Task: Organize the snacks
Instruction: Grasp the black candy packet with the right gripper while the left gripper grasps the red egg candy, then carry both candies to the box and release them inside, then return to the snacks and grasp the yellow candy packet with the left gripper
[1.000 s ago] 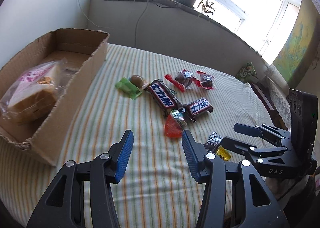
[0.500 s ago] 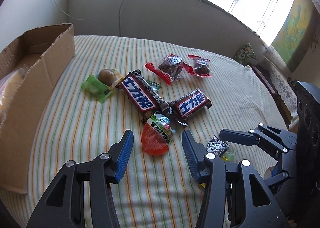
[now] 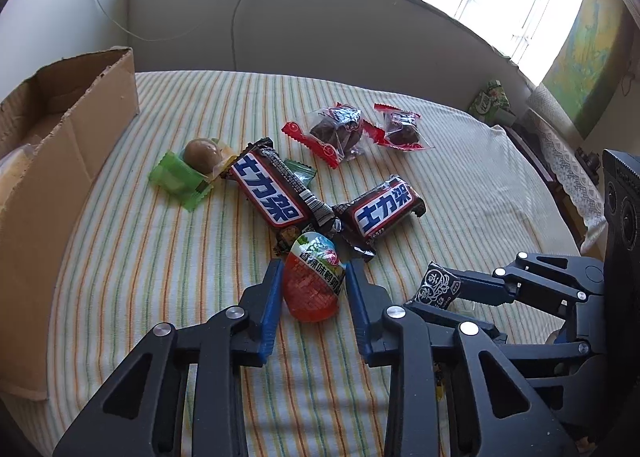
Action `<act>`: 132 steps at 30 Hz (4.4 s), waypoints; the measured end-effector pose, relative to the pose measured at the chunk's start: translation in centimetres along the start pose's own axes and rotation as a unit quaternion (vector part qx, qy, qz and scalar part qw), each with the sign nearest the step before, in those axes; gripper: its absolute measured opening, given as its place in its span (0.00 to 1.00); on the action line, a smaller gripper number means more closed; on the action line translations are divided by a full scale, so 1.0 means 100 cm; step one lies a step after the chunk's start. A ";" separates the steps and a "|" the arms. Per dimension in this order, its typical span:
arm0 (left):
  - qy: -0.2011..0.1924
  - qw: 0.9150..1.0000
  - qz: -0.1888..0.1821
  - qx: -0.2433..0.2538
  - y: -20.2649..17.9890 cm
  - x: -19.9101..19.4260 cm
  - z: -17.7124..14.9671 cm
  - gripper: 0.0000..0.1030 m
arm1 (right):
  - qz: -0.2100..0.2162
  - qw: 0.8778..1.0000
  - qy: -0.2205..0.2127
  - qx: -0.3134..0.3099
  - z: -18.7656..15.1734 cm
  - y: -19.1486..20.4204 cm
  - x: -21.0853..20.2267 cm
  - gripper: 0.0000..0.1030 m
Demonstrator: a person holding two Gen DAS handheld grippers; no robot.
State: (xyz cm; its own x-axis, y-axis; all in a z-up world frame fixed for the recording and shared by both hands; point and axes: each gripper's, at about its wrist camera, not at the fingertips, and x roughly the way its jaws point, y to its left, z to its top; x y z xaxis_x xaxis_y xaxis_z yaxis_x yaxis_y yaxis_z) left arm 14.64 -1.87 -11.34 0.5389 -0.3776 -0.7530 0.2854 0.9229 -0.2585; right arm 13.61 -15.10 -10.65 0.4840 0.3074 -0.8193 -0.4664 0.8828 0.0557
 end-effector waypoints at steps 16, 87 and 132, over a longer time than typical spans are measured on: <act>-0.029 1.000 -0.007 -0.001 -0.002 -0.023 -0.001 0.23 | 0.007 1.000 -0.023 0.006 0.001 0.000 -0.016 0.10; -0.135 0.981 0.103 -0.096 0.151 -0.126 0.033 0.33 | 0.017 0.991 -0.089 -0.101 0.179 0.110 0.021 0.71; 0.042 0.988 -0.042 0.141 -0.072 -0.014 -0.051 0.33 | 0.021 0.993 0.029 -0.116 -0.028 -0.008 -0.038 0.33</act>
State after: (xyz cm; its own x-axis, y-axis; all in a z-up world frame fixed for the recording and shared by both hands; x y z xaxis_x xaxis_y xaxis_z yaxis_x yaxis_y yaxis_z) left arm 7.81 -7.60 -11.52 0.4407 -0.4330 -0.7863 0.5420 0.8266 -0.1514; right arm 10.07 -17.98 -9.13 0.4204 0.3155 -0.8507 -0.6459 0.7626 -0.0364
